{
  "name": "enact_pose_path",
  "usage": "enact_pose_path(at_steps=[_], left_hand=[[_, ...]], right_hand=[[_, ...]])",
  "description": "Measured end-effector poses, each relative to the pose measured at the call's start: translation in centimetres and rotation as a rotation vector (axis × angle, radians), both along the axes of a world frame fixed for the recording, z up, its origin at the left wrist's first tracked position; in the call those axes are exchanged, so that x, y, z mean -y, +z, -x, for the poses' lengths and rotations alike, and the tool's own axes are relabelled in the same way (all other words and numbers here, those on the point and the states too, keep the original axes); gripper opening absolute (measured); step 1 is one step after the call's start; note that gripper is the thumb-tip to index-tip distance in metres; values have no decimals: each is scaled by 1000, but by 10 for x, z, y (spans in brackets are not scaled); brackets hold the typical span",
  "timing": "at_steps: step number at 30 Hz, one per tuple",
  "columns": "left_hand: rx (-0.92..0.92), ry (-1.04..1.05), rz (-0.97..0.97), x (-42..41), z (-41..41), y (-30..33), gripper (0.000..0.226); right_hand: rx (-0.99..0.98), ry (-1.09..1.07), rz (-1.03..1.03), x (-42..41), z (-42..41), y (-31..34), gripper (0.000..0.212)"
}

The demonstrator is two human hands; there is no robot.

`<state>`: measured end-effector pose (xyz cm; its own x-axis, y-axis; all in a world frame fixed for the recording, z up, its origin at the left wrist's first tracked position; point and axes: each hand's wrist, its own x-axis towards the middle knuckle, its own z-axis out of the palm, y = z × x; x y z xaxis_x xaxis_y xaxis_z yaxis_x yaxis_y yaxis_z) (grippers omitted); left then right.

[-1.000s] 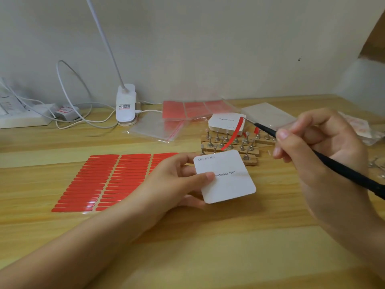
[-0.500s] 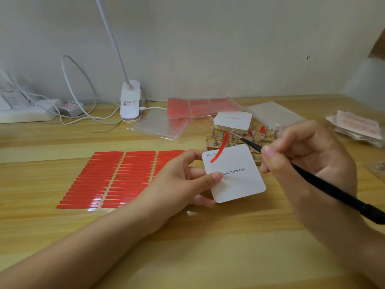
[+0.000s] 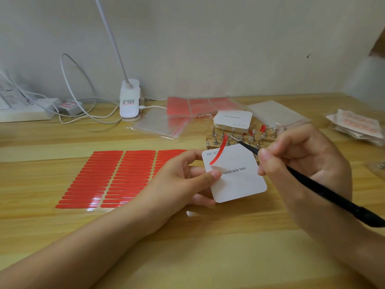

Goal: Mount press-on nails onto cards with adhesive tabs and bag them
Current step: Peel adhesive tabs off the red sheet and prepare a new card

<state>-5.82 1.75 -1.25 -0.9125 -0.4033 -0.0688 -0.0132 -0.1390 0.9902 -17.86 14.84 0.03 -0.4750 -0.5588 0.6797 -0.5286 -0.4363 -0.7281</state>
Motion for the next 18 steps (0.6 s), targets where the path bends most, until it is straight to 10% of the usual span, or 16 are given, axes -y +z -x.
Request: enact_pose_path(at_steps=[18], left_hand=[[1, 14, -33, 0, 0, -1, 33]], right_hand=[[16, -8, -17, 0, 2, -2, 12]])
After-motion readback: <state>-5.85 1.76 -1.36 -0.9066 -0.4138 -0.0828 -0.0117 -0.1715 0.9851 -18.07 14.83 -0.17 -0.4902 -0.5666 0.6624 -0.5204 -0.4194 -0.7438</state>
